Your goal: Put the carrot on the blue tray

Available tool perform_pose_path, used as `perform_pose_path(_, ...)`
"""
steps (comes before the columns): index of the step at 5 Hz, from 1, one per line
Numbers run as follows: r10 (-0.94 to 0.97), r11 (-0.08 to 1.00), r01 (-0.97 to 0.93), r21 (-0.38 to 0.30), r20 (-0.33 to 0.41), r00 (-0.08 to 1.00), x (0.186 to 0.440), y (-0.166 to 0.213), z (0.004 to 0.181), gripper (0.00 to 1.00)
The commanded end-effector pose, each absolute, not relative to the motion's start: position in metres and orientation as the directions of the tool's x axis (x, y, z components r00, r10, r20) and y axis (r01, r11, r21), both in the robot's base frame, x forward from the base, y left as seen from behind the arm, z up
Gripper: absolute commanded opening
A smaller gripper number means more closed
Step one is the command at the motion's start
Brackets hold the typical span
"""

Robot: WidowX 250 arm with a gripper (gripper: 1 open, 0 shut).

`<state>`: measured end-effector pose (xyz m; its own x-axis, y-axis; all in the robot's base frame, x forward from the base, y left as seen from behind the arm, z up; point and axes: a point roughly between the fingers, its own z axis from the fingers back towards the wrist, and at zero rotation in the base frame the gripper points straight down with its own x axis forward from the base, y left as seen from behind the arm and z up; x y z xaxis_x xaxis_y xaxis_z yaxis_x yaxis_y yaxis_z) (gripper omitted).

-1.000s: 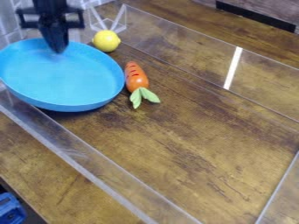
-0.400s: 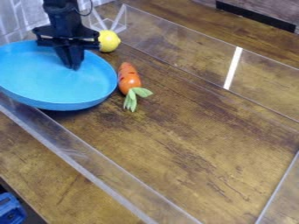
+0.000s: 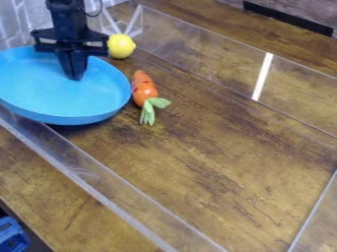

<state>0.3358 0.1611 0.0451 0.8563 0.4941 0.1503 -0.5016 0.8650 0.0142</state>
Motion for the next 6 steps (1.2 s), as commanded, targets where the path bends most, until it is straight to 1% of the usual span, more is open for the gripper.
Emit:
perform_pose_path(1,0.462,0.88,-0.474,0.013,0.204,0.863,0.351,0.162,0.056,1.0)
perform_pose_path(2,0.443,0.89,-0.455,0.016,0.201,0.874,0.354,0.161,0.048,1.0)
perform_pose_path(3,0.414,0.904,-0.427,0.018,0.212,0.885,0.359,0.171,0.039,1.0)
perform_pose_path(4,0.393,0.914,-0.404,0.013,0.209,0.895,0.359,0.187,0.037,1.0)
perform_pose_path(5,0.369,0.927,-0.376,-0.003,0.205,0.907,0.357,0.195,0.046,1.0)
perform_pose_path(6,0.334,0.941,-0.337,-0.017,0.202,0.921,0.356,0.19,0.05,1.0)
